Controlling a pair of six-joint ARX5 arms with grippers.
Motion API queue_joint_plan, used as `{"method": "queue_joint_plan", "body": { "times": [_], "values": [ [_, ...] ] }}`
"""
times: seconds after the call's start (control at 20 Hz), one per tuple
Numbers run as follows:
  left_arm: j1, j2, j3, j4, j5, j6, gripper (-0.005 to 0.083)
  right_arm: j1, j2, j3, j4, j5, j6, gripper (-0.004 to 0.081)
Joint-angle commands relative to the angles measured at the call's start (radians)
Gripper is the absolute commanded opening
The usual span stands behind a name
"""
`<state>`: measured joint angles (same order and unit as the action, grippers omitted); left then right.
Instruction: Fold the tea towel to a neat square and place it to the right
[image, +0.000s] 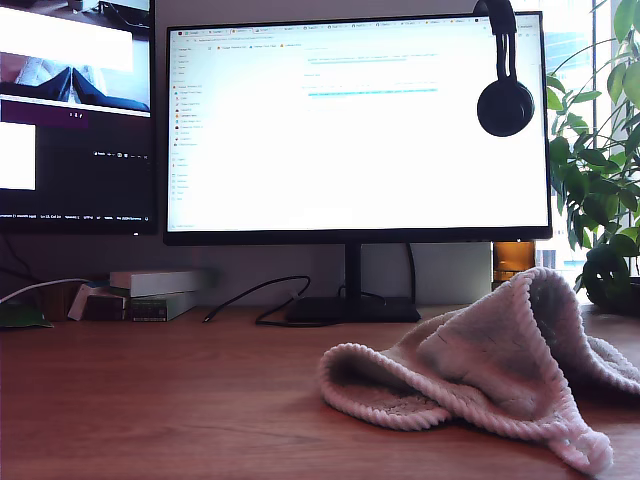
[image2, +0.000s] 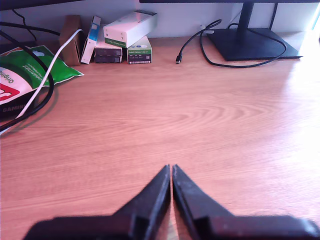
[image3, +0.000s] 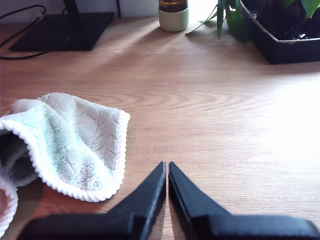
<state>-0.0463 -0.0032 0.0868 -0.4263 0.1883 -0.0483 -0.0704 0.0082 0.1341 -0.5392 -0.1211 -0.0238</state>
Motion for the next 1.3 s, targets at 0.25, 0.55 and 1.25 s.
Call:
{"method": "queue_joint_plan", "body": {
  "times": [0.25, 0.55, 1.25],
  "values": [
    [-0.003, -0.010, -0.019, 0.112, 0.070, -0.031, -0.0019, 0.011, -0.006, -0.021, 0.134, -0.018, 0.053, -0.0013],
    [-0.041, -0.010, -0.019, 0.149, 0.261, -0.031, -0.0019, 0.011, -0.006, -0.021, 0.170, -0.106, 0.117, -0.0013],
    [-0.469, 0.006, -0.019, 0.250, 0.395, -0.021, -0.0019, 0.140, 0.114, -0.021, 0.184, -0.186, 0.365, -0.0013]
  ]
}}
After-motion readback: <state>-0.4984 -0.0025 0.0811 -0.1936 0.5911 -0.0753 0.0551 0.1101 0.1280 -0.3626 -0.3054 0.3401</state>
